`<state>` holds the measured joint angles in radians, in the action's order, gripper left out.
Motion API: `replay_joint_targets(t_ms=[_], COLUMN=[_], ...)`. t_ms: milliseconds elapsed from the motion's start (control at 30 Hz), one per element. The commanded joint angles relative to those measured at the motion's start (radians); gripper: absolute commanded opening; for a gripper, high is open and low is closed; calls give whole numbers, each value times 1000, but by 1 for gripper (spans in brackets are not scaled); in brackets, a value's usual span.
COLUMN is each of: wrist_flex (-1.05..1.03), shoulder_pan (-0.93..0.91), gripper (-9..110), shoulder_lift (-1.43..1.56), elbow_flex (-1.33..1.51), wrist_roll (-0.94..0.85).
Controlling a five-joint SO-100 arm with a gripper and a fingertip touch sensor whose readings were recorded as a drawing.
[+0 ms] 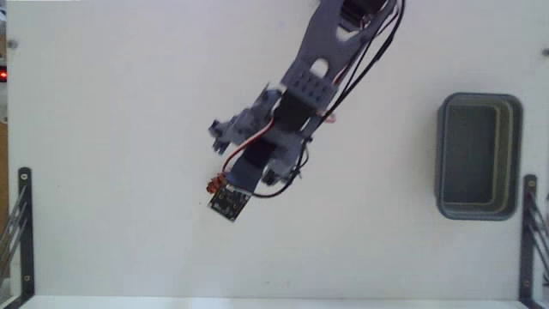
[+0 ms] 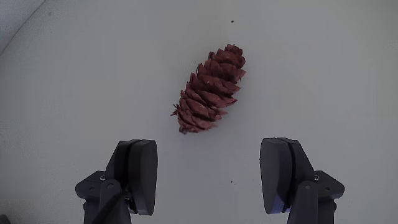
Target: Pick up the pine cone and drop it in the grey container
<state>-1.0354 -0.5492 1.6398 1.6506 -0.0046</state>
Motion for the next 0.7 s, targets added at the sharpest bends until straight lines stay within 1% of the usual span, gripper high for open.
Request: replay_joint_targets(t_ms=[0,667], wrist_flex=[14,-8], shoulder_pan=[-26,-26], gripper=[110,110], shoulder_lift=[1,-292], elbow_flex=[-82,-397], wrist_roll=[5,5])
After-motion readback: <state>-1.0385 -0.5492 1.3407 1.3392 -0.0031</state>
